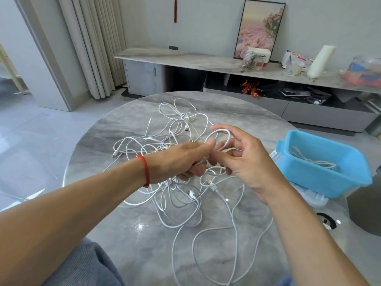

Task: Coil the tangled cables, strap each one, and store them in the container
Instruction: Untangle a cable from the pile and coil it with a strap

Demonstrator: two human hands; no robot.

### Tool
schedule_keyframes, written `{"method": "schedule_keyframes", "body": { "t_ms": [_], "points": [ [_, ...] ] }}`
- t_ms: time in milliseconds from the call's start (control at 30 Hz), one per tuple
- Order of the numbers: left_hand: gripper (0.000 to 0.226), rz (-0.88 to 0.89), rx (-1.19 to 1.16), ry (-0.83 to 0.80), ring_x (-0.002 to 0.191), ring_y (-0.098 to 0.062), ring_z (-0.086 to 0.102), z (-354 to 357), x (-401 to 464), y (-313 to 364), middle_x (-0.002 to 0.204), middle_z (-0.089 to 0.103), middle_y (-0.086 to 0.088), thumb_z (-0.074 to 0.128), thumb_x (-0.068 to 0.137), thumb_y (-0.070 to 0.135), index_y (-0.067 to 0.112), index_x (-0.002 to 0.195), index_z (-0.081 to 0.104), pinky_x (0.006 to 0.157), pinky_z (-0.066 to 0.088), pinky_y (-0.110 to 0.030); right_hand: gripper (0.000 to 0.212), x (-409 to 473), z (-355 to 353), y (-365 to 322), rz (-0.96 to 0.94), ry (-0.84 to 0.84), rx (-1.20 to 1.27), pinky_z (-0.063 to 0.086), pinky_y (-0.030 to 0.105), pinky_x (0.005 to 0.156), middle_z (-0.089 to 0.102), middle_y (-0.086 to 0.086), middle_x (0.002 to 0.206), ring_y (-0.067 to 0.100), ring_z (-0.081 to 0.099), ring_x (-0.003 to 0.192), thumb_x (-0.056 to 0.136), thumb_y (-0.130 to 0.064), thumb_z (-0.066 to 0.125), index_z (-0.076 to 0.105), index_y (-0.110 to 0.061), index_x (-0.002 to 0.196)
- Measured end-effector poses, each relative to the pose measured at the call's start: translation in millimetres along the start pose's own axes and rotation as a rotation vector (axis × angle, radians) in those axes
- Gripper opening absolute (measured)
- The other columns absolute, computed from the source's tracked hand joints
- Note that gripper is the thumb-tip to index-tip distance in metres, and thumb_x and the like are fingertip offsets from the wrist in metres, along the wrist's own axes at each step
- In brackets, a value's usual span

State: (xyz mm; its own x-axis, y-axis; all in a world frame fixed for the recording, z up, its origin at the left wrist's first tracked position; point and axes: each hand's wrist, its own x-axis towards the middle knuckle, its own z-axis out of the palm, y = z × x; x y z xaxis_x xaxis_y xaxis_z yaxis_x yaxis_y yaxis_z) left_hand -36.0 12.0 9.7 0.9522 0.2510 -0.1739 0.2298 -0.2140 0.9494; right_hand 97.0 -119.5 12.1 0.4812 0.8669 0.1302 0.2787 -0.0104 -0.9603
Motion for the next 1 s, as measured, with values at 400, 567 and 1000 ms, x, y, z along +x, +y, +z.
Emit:
{"method": "schedule_keyframes", "body": {
  "t_ms": [400, 567, 1000],
  "points": [
    [0.049, 0.066, -0.106, -0.026, 0.053, -0.015, 0.012, 13, -6, 11, 0.060, 0.024, 0.003, 0.029, 0.103, 0.055, 0.040, 0.068, 0.059, 0.047, 0.013, -0.025, 0.040, 0, -12, 2, 0.029, -0.184, 0.348, 0.052, 0.021, 0.071, 0.071, 0.001, 0.131, 0.011, 0.065, 0.093, 0.100, -0.045, 0.060, 0.064, -0.029, 0.136],
    [0.045, 0.162, 0.095, 0.030, 0.047, -0.015, 0.028, 16, -6, 13, 0.058, 0.035, 0.002, 0.033, 0.106, 0.045, 0.044, 0.070, 0.061, 0.041, 0.027, -0.023, 0.035, 1, -7, 4, -0.004, 0.009, 0.359, 0.047, 0.023, 0.064, 0.078, 0.012, 0.108, 0.013, 0.056, 0.074, 0.094, -0.040, 0.064, 0.076, -0.012, 0.110],
    [0.045, 0.041, -0.591, 0.294, 0.041, -0.012, 0.010, 9, 10, 15, 0.048, 0.017, 0.004, 0.040, 0.104, 0.037, 0.024, 0.062, 0.032, 0.042, 0.011, -0.018, 0.037, 1, 9, 2, 0.199, -0.080, 0.195, 0.049, 0.052, 0.106, 0.078, 0.011, 0.107, 0.027, 0.073, 0.103, 0.110, -0.028, 0.044, 0.072, -0.004, 0.114]
  ]
}}
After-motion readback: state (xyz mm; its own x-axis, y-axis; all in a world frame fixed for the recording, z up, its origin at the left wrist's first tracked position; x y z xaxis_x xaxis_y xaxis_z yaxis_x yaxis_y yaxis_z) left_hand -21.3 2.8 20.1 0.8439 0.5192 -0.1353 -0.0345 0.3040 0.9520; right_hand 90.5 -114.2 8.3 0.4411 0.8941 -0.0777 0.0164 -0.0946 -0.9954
